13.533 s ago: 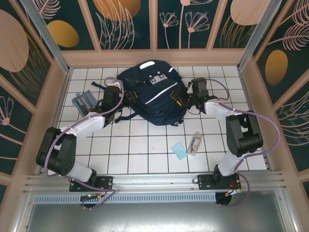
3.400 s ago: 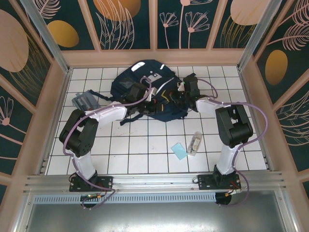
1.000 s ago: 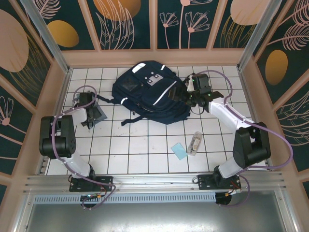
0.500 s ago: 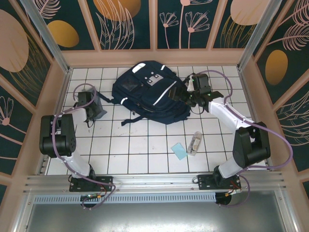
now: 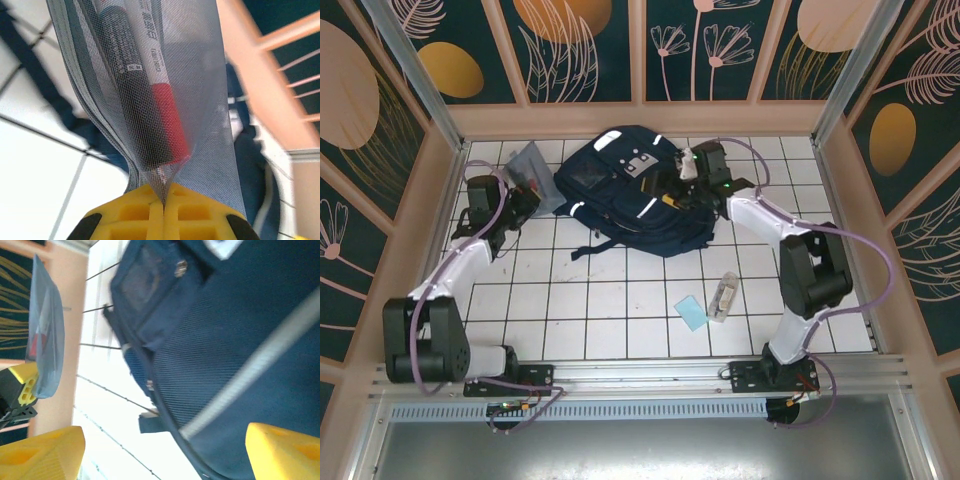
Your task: Pack the student bag
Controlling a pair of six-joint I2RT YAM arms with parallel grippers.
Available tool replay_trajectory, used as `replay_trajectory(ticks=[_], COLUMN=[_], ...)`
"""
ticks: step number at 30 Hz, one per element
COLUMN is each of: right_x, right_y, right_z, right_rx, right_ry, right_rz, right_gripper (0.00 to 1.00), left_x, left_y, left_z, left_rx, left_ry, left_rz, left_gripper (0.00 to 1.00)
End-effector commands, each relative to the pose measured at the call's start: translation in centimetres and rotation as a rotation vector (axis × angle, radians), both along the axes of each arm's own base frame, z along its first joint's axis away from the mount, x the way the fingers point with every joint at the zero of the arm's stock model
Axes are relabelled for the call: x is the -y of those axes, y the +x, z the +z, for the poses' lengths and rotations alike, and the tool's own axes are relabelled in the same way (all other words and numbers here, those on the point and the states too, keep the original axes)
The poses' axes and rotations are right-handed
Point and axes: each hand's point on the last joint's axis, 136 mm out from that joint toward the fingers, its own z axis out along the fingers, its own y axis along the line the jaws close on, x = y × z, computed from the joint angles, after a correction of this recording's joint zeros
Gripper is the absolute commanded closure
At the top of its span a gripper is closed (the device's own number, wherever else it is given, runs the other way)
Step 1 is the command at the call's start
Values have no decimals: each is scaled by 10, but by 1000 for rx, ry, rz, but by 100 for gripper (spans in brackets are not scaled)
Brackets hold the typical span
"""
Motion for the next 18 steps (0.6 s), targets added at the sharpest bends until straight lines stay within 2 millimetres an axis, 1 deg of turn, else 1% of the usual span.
replay_trajectory(ticks=[1,4,7,9,12,14,17,18], right_x=[-43,-62,-75,-80,-78,-78,-82,-92], right_y=[-2,-6,-10,-12,-12,-10,-5,-11], right_z=[30,39,48,53,62,62,54,52], right_rx=[35,43,45,56,86,90,63,54], right_ry=[146,225,287,311,334,331,327,332], right_rz=[101,138,170,183,173,167,167,186], right_gripper=[15,13,12,12,12,13,16,19], left_x=[31,50,71,88,116,133,158,167], left_y=[-8,-15,-17,-18,-20,-23,-27,-29], left_z=[29,41,42,38,24,20,20,19], left_rx=[93,152,164,152,116,112,114,112], left_ry=[-97,-163,-150,-139,-138,-143,-136,-133], left_rz=[-52,-73,-109,-149,-211,-244,-295,-314], left_gripper=[100,100,100,100,100,100,100,100])
